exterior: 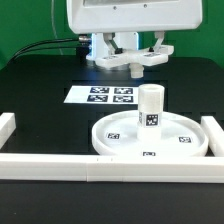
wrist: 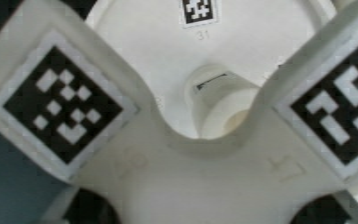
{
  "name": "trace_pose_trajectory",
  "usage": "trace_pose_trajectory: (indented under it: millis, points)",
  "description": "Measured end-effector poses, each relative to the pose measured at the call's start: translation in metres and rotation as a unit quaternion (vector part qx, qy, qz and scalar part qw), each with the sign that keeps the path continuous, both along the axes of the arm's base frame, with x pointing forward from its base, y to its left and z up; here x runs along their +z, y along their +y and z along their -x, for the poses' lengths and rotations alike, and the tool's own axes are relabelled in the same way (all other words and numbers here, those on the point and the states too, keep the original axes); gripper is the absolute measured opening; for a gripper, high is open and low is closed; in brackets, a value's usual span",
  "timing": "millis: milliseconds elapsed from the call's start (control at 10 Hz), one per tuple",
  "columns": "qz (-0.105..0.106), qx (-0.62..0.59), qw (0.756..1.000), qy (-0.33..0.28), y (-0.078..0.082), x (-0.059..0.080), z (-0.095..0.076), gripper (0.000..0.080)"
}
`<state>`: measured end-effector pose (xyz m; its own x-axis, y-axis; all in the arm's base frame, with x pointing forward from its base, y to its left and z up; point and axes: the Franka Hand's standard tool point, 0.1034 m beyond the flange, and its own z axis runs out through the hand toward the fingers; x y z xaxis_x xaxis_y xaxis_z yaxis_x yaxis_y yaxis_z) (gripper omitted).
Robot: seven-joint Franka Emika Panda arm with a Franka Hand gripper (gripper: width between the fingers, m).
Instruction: Assemble round table
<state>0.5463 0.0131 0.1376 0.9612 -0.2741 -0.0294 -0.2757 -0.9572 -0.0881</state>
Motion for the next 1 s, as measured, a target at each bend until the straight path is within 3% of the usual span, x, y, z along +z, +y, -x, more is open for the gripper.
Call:
trace_pose_trajectory:
  millis: [300,700,1000]
  points:
    - [0.009,0.057,0.998,0.015,0.018,-0.013,-0.006,0.0449]
    - [0.009,0.059,0.998,0.012,0.019,-0.014,-0.008,0.0449]
    - [0.011,0.072,0.997,0.010,0.024,-0.023,-0.005,0.0449]
